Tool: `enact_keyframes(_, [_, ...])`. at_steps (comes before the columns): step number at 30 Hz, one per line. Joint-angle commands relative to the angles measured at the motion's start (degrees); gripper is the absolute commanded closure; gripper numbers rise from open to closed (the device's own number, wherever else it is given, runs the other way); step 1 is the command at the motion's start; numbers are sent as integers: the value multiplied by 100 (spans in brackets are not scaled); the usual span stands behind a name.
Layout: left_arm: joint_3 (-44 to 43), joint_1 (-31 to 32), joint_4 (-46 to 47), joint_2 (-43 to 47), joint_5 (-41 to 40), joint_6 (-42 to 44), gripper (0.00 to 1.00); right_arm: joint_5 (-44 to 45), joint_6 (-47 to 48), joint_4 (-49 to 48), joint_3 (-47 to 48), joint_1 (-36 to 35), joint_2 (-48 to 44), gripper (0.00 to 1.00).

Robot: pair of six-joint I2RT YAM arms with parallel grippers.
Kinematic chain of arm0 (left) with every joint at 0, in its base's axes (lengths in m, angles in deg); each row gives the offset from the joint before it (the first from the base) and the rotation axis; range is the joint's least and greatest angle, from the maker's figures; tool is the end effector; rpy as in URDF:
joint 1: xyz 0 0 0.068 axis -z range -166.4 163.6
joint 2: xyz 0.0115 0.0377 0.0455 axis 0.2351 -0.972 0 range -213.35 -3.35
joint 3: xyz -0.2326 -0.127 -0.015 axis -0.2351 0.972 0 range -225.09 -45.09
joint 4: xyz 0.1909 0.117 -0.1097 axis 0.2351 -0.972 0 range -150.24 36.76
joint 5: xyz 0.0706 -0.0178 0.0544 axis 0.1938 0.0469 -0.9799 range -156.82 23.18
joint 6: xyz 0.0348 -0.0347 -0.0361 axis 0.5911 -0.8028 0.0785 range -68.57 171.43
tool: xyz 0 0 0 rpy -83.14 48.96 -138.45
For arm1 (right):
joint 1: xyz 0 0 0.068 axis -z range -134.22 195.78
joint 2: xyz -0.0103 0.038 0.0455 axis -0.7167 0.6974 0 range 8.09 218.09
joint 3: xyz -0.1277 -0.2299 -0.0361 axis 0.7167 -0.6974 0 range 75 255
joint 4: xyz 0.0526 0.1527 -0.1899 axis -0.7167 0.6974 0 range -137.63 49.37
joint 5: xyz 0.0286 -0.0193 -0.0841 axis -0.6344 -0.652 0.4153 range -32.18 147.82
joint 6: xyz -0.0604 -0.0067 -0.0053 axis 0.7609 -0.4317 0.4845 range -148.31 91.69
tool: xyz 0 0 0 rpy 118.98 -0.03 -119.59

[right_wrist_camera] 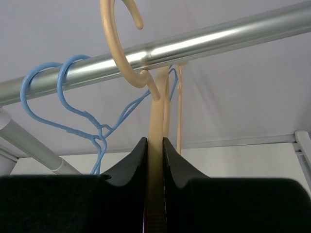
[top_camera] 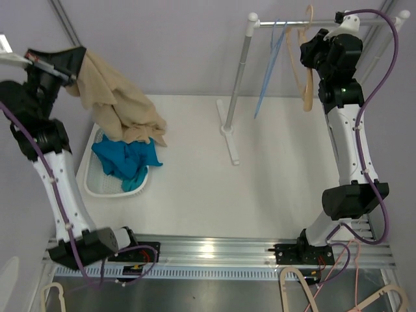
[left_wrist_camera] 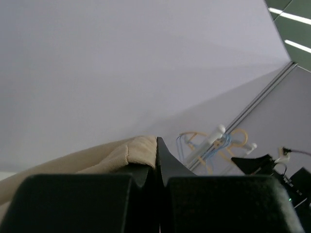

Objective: Remove the t-shirt from the hanger

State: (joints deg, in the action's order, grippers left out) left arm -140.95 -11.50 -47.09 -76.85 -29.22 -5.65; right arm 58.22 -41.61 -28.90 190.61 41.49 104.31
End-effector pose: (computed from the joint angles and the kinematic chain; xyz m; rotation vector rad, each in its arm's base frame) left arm 0.2252 0.0749 0.5556 -0.2402 1.2009 -0.8401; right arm 0.3653 0.0270 0.5033 0.1284 1.5587 0.2365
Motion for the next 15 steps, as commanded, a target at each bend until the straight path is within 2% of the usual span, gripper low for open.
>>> enact_keyframes(1, [986,-3,-270,1362,-542,1013,99,-295,-59,-316,-12,-36,-25,100])
enact_keyframes(5, [1429,-3,-1571,2092,-1202,1866,99,-278,3,-273,-21,-124,-7,100])
enact_keyframes(8, [1245,-3,-2871,2322,-2027,2629,99,-295,12,-211,-12,-124,36,100])
enact_keyframes(10, [1061,-3,-3739,2392,-2553,2806,99,-322,29,-150,-12,-133,107,100])
enact_keyframes(15, [1367,-3,-4499,2515,-3495,3299,99,-392,-41,-9,76,-203,195,100])
